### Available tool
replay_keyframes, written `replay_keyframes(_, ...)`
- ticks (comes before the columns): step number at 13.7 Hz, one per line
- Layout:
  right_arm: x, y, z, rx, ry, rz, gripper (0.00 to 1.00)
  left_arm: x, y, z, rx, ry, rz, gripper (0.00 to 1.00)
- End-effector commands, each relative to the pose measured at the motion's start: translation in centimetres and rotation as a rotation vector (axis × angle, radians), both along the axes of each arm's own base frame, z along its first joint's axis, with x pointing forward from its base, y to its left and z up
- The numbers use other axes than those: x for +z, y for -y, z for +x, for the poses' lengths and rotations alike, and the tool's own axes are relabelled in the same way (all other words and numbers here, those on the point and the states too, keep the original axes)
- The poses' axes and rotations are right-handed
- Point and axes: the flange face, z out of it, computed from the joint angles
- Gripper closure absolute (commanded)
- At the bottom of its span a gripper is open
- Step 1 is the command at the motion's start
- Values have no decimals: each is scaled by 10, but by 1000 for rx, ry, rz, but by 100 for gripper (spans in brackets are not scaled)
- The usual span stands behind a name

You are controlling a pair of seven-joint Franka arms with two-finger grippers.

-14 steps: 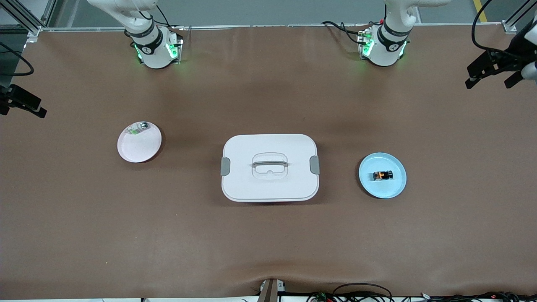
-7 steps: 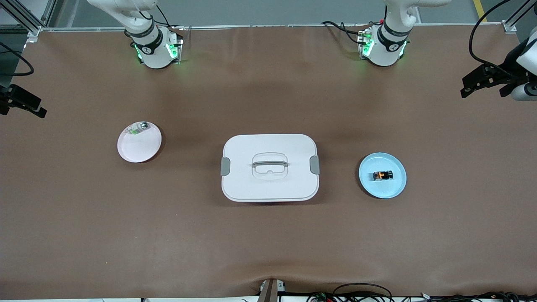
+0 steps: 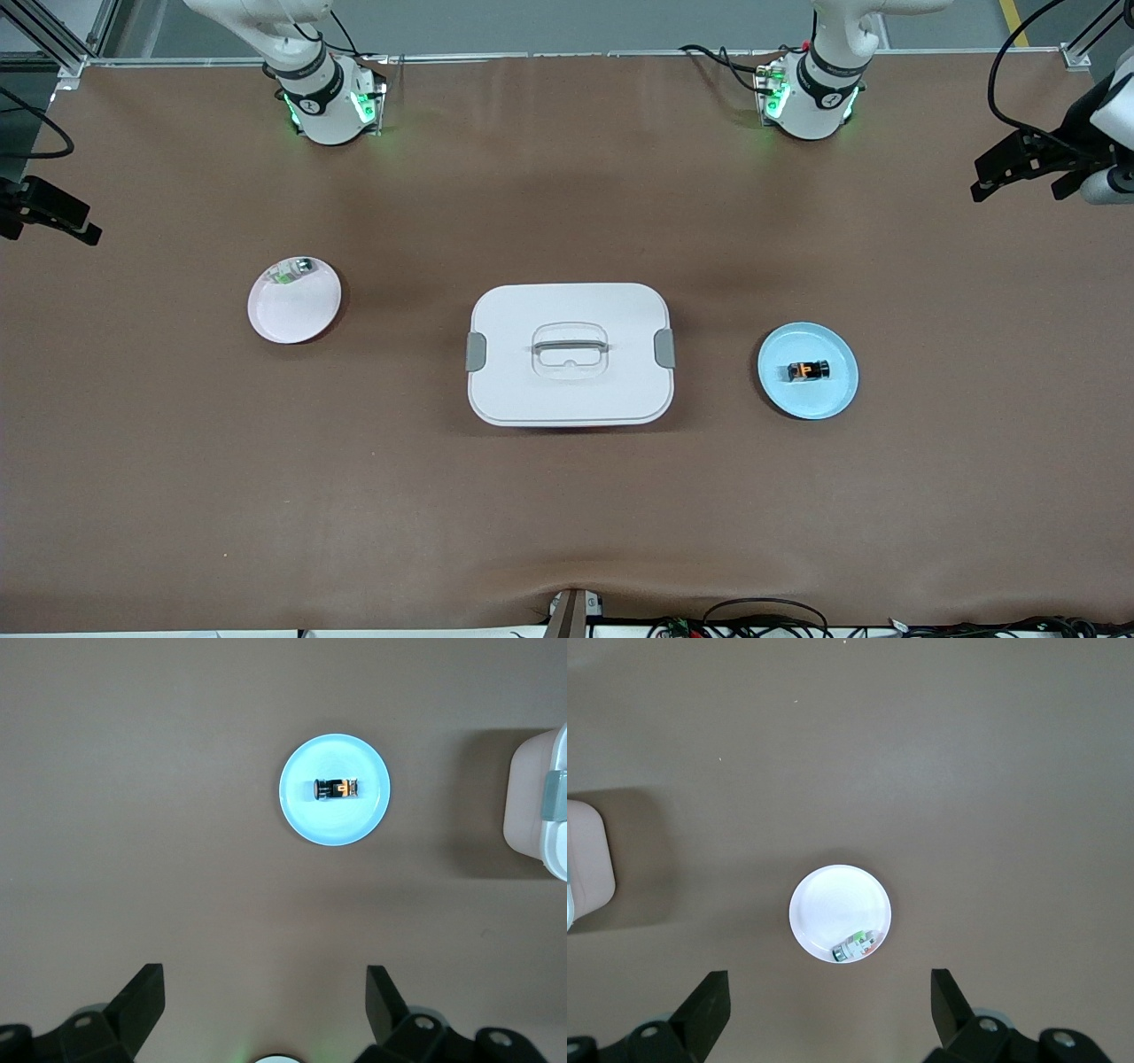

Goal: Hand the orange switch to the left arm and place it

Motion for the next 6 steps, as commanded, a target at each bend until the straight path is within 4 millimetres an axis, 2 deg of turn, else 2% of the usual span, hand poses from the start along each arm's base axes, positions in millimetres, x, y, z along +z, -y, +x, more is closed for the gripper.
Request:
replay_keyframes(1,4,1,-2,27,-4,-12,0,0,1,-16,50,15,-13,0)
replay_keyframes(6,4,0,-2,30,-4,-12,0,0,2,-16,42,13,-11,0)
